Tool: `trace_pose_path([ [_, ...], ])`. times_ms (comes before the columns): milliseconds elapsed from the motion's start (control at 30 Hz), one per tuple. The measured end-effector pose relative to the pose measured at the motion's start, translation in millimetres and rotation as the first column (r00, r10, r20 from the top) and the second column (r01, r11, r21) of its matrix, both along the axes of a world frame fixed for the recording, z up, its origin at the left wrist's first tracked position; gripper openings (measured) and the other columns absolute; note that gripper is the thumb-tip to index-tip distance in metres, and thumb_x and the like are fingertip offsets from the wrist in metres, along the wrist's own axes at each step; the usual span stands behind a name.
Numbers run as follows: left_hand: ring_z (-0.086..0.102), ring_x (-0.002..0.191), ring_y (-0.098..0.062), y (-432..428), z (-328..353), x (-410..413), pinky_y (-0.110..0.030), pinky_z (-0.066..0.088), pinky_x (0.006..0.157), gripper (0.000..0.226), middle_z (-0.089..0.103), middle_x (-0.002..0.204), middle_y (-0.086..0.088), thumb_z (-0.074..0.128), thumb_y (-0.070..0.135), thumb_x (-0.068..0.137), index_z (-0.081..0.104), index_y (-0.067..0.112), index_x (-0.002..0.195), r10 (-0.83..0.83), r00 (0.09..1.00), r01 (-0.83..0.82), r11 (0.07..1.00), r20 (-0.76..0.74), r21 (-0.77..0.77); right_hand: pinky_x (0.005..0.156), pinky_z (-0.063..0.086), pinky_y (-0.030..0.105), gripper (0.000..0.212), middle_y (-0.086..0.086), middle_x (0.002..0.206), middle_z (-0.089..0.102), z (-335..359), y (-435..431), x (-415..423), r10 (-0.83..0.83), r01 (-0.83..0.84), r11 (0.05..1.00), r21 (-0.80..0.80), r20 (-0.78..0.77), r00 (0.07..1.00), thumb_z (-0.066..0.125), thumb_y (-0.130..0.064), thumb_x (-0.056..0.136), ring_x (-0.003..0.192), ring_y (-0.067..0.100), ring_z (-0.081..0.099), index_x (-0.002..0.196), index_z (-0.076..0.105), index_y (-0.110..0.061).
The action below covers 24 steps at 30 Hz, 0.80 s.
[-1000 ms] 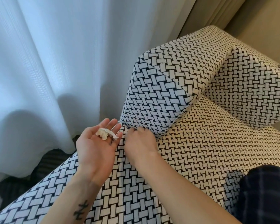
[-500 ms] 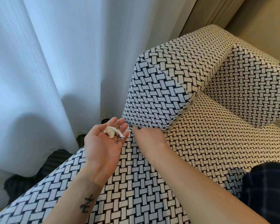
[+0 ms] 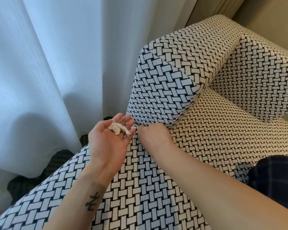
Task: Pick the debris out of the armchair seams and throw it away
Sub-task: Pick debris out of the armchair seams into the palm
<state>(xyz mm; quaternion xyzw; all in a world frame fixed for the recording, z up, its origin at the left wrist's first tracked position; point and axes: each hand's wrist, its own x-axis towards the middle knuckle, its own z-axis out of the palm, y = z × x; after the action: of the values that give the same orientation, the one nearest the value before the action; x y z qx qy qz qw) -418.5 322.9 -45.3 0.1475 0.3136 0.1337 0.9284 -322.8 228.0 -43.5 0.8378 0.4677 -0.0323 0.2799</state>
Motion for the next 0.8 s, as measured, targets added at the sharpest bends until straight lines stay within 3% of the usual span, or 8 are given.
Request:
trace_pose_path([
  [100,0.073,0.11,-0.028,1,1,0,-0.038,0.055,0.09,0.037,0.077,0.113,-0.013,0.042,0.017,0.099,0.065,0.004,0.124,-0.001,1.0,0.001,1.0,-0.001,0.008,0.067,0.042,0.031,0.028,0.002,0.116,0.067,1,-8,-7,0.05,-0.05,0.999,-0.014,0.007,0.999,0.045,0.001,0.1,0.104,0.023,0.07,0.125,0.056,-0.006],
  [233,0.072,0.113,-0.028,-2,1,0,-0.038,0.055,0.091,0.036,0.076,0.117,-0.014,0.041,0.017,0.099,0.064,0.004,0.124,-0.009,1.0,0.01,1.0,-0.005,0.028,0.062,0.041,0.032,0.024,0.002,0.107,0.068,3,-18,-12,-0.001,0.001,0.997,0.074,0.0,1.0,0.049,0.002,0.098,0.096,0.024,0.071,0.119,0.056,-0.006],
  [433,0.07,0.115,-0.028,-5,2,1,-0.038,0.053,0.09,0.036,0.074,0.116,-0.013,0.041,0.017,0.1,0.063,0.004,0.125,-0.036,0.999,0.037,0.998,-0.021,0.05,0.078,0.051,0.035,0.031,0.007,0.108,0.07,13,-33,-16,-0.067,0.09,0.966,0.243,-0.103,0.992,0.053,0.006,0.093,0.102,0.028,0.069,0.12,0.053,-0.007],
  [600,0.069,0.115,-0.029,-6,2,1,-0.038,0.053,0.091,0.035,0.074,0.117,-0.015,0.041,0.016,0.1,0.063,0.003,0.124,-0.043,0.999,0.044,0.997,-0.026,0.056,0.074,0.047,0.03,0.026,-0.002,0.078,0.057,10,-50,-20,-0.122,0.156,0.912,0.379,-0.112,0.986,0.059,0.001,0.095,0.075,0.019,0.058,0.116,0.06,-0.014],
  [700,0.069,0.116,-0.03,-9,1,1,-0.041,0.053,0.095,0.035,0.073,0.12,-0.017,0.041,0.015,0.1,0.063,0.001,0.124,-0.055,0.998,0.057,0.997,-0.039,0.054,0.076,0.049,0.026,0.028,-0.006,0.083,0.061,3,-62,-24,-0.232,0.293,0.772,0.564,-0.179,0.956,0.07,-0.014,0.094,0.081,0.014,0.056,0.117,0.069,-0.029],
  [800,0.069,0.116,-0.031,-11,-1,1,-0.043,0.054,0.096,0.037,0.074,0.116,-0.017,0.043,0.014,0.099,0.063,0.0,0.126,-0.072,0.997,0.073,0.997,-0.027,0.039,0.085,0.049,0.021,0.023,-0.014,0.098,0.062,1,-67,-29,-0.258,0.495,0.552,0.672,-0.426,0.867,0.069,-0.024,0.095,0.097,0.005,0.056,0.112,0.07,-0.038],
])
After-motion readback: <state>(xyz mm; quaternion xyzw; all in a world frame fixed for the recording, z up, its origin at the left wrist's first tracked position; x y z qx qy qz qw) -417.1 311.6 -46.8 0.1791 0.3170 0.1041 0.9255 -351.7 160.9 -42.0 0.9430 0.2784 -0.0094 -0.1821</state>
